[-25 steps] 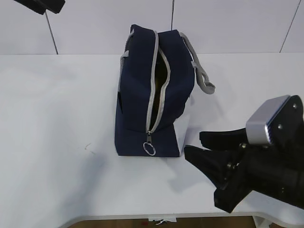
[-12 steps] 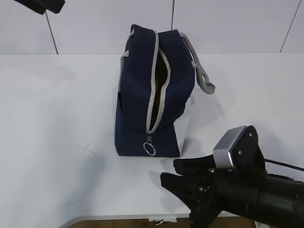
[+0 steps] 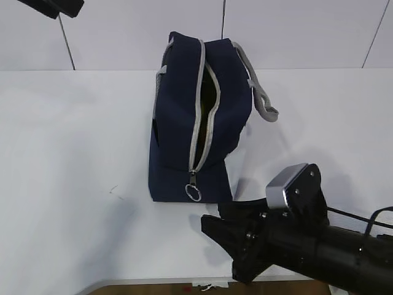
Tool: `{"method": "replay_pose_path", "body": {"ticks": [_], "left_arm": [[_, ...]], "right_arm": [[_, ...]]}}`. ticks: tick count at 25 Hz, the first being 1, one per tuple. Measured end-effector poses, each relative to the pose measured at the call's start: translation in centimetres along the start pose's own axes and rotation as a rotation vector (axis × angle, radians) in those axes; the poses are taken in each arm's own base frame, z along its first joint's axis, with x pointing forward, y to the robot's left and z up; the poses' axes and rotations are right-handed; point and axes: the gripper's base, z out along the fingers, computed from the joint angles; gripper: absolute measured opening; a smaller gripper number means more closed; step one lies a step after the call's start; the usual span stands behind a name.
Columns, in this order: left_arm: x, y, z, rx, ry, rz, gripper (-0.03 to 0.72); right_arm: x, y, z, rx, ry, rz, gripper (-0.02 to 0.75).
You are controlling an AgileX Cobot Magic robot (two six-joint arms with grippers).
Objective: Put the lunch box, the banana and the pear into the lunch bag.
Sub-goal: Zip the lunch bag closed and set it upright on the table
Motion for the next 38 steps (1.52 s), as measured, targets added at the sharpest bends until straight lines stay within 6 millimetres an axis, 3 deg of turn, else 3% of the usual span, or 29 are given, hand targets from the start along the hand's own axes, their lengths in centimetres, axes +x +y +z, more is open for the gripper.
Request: {"method": "replay_pose_path", "body": {"ticks": [15, 38], "left_arm": [[0.0, 0.0, 0.0, 0.000, 0.000, 0.000, 0.325], [0.0, 0.0, 0.0, -0.004, 0.001, 0.001, 0.325]], "right_arm": [[0.3, -1.5, 3.7, -0.001, -0.011, 0.000, 0.347], [-0.8, -2.2, 5.5, 0.019, 0.009, -0.030, 0.323]]}}
